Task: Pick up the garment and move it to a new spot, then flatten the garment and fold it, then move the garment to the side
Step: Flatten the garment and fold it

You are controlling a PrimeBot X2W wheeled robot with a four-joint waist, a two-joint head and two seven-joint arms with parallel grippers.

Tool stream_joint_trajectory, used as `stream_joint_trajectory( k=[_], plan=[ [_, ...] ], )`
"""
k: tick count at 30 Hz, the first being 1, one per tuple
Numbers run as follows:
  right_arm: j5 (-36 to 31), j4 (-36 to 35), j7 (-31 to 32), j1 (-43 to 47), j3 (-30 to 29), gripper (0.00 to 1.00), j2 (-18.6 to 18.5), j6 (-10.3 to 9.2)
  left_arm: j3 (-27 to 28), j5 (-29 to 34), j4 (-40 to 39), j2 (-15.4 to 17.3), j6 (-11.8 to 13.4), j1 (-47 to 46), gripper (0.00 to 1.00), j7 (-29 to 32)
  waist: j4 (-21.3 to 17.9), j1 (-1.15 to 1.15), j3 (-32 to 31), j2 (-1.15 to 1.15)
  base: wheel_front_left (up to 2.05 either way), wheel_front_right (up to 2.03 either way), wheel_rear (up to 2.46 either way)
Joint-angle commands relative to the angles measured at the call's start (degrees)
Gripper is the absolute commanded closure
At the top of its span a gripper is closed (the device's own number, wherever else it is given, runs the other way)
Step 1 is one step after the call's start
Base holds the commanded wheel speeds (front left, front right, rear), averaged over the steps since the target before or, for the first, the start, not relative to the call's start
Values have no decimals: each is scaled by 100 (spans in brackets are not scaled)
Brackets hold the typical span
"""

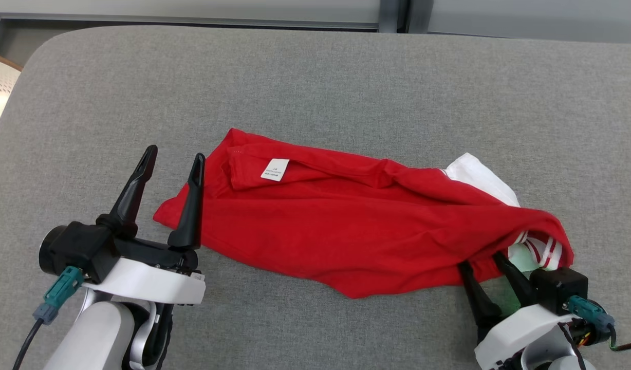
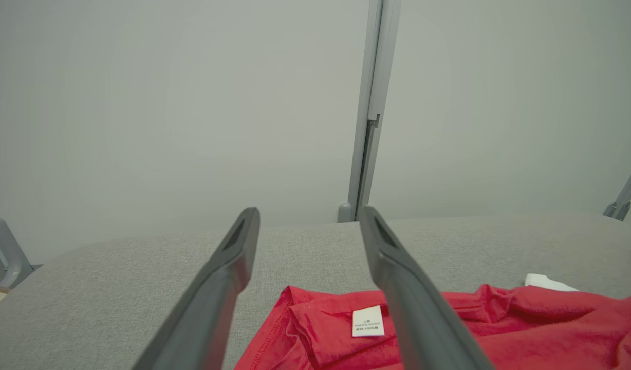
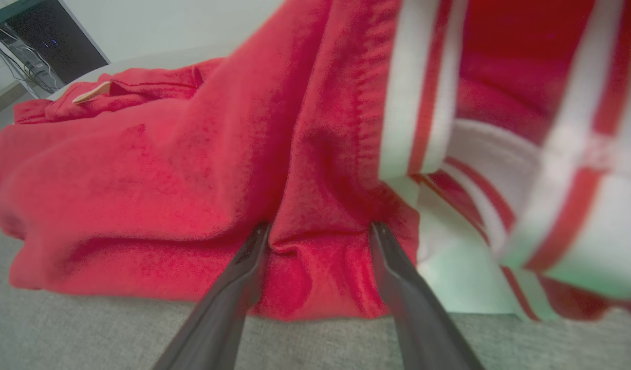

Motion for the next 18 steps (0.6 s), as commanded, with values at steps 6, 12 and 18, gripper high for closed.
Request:
stream_joint_trajectory(
  k=[6, 12, 18],
  plan=[
    [72, -53, -465, -113, 92, 100, -90, -1, 69, 96, 106, 63, 3, -159, 0, -73, -77, 0, 63, 0, 0, 0, 0],
    [-7, -879, -475, 283, -83, 100, -51, -1, 157, 113, 72, 106, 69, -147, 0, -111, -286, 0, 17, 0, 0, 0, 0],
    [-167, -1979, -209, 652, -425, 100, -40, -1, 225, 126, -15, 130, 103, -166, 0, -133, -445, 0, 85, 0, 0, 0, 0]
  ],
)
